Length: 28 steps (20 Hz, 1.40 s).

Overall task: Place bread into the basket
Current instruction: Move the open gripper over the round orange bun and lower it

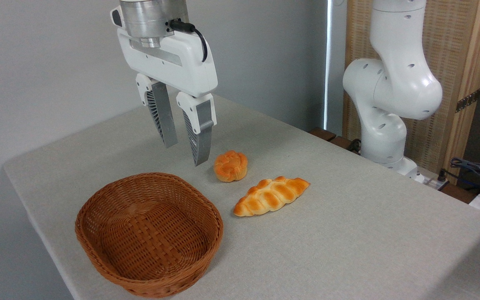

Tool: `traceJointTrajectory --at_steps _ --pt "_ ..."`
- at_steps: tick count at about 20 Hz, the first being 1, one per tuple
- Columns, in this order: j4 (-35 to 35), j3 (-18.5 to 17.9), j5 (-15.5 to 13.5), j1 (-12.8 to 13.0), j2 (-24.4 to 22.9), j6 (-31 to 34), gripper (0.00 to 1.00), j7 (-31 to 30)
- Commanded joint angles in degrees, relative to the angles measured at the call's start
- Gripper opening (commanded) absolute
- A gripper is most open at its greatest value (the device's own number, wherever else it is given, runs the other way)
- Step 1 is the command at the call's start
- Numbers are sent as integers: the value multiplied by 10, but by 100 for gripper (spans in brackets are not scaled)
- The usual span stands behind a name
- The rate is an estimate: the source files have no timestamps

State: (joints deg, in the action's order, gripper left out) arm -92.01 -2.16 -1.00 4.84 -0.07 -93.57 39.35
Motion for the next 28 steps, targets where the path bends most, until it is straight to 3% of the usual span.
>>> traceJointTrajectory --at_steps 1,13,20,28 --pt "-3 -5 2 3 -7 0 100 -5" --pt "-36 -5 2 3 -31 -2 100 10" --pt "-163 -6 2 4 -121 -28 100 34" --pt "-266 -7 1 43 -171 -30 100 41"
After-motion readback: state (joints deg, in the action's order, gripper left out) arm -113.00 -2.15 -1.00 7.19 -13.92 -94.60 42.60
